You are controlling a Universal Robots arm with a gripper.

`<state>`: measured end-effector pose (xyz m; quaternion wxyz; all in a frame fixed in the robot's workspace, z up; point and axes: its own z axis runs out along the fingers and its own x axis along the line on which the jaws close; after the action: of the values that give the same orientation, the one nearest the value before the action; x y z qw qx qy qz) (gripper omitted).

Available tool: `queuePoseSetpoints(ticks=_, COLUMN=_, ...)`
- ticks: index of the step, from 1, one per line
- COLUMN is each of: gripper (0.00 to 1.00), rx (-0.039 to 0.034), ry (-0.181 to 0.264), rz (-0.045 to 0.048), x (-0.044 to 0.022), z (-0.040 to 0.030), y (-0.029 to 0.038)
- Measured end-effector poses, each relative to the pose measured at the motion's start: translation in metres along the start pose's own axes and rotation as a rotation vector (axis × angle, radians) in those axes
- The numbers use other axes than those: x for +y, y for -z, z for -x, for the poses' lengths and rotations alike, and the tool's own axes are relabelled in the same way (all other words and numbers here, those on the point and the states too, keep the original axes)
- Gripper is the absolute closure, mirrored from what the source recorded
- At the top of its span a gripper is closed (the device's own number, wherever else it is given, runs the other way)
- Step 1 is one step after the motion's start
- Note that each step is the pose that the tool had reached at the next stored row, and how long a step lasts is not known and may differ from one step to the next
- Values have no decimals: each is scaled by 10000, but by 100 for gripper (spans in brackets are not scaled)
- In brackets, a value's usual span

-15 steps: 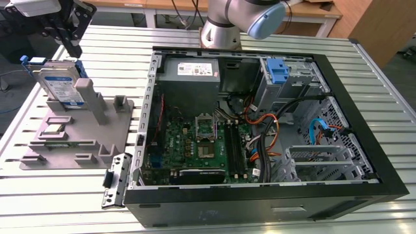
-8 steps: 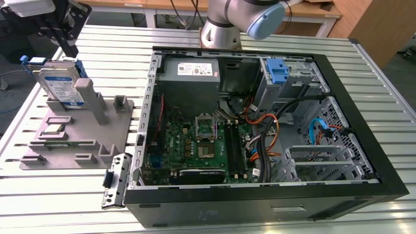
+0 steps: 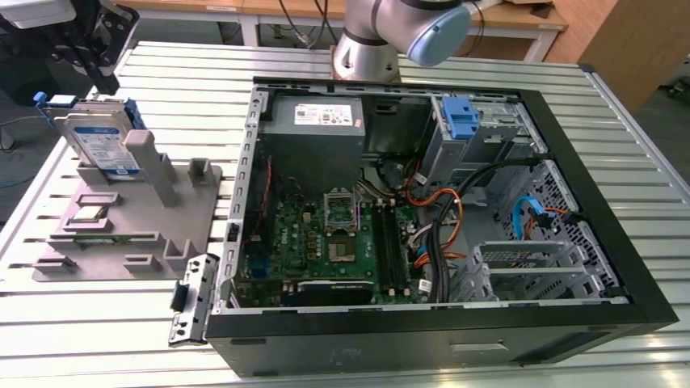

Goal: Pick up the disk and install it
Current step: 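Reach for the disk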

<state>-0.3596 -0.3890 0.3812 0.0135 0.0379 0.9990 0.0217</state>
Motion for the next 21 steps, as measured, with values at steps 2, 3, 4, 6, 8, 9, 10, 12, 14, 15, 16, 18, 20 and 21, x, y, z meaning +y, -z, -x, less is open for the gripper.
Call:
queuePoseSetpoints(ticks=2, gripper=90, rx=0, ry=1, rz=0, x=9, z=-36, y=-10)
queuePoseSetpoints(ticks=3, gripper=90, rx=0, ry=1, rz=0, x=13, z=-55, y=-14)
queuePoseSetpoints(ticks=4, gripper=90, rx=0, ry=1, rz=0, x=17, z=-73, y=-18)
queuePoseSetpoints(ticks=6, gripper=90, rx=1, ry=1, rz=0, x=22, z=-104, y=-26)
queuePoseSetpoints(ticks=8, gripper=90, rx=0, ry=1, rz=-1, x=28, z=-135, y=-36)
queuePoseSetpoints(ticks=9, gripper=90, rx=0, ry=1, rz=0, x=29, z=-150, y=-42)
queuePoseSetpoints(ticks=10, gripper=90, rx=0, ry=0, rz=0, x=31, z=-164, y=-47)
queuePoseSetpoints(ticks=12, gripper=90, rx=0, ry=0, rz=0, x=33, z=-191, y=-56)
queuePoseSetpoints(ticks=14, gripper=90, rx=-2, ry=1, rz=0, x=33, z=-201, y=-59)
queuePoseSetpoints(ticks=15, gripper=90, rx=0, ry=2, rz=0, x=33, z=-203, y=-58)
queuePoseSetpoints(ticks=16, gripper=90, rx=0, ry=2, rz=0, x=33, z=-204, y=-59)
queuePoseSetpoints(ticks=18, gripper=90, rx=0, ry=1, rz=-1, x=32, z=-207, y=-59)
queuePoseSetpoints(ticks=20, gripper=90, rx=-1, ry=0, rz=1, x=32, z=-211, y=-66)
queuePoseSetpoints(ticks=21, gripper=90, rx=-1, ry=1, rz=0, x=32, z=-213, y=-71)
